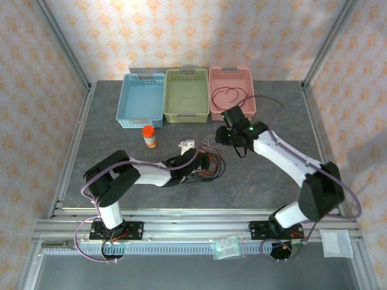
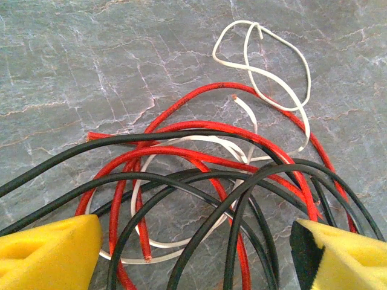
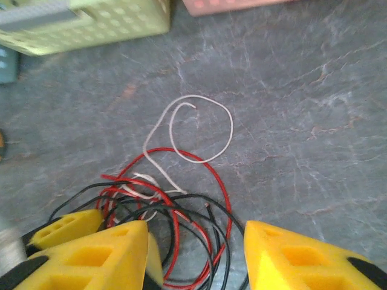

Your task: Untangle the cables

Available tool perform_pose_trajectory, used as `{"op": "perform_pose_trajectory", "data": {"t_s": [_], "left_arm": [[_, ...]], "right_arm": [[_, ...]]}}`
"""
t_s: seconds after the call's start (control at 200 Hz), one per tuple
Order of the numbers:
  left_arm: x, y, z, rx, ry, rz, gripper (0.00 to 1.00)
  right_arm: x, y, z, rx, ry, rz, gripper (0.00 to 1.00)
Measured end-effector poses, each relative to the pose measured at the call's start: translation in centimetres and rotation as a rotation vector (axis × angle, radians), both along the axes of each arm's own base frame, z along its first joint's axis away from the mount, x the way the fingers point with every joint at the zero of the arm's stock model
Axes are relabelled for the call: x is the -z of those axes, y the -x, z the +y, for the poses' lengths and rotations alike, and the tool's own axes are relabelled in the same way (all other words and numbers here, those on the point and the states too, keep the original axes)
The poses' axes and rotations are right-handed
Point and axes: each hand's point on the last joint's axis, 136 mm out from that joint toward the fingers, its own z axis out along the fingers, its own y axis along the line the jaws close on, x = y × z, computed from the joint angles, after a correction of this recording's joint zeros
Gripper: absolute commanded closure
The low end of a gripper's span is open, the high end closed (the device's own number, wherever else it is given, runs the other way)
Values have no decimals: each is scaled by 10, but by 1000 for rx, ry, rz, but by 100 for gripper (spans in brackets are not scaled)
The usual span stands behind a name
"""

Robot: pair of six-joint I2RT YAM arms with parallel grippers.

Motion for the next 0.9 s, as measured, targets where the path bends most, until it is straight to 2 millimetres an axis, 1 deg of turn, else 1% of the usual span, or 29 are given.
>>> {"op": "perform_pose_trajectory", "data": {"t_s": [0.065, 0.15, 0.255, 0.34, 0.491, 0.681, 0.781, 0.896], "left_arm": [[0, 1, 0, 1, 9, -5, 17], [-1, 2, 0, 6, 20, -9, 18], [-1, 3, 1, 6, 26, -13, 18], [-1, 4, 1, 8, 31, -15, 18], [-1, 4, 1, 7, 37, -16, 18], [-2, 5, 2, 3, 45, -14, 18], [-2, 5, 2, 2, 47, -13, 18], [-2, 5, 2, -1, 49, -12, 18]], "right_arm": [[24, -7, 5, -4, 13, 59, 54], [50, -14, 15, -28, 20, 122, 52], [71, -22, 27, -62, 18, 171, 49], [79, -27, 36, -89, 8, 192, 47], [87, -36, 48, -126, -6, 205, 46], [104, -43, 56, -157, 2, 232, 48], [112, -43, 58, -170, 9, 247, 52], [118, -43, 59, -180, 15, 256, 60]]}}
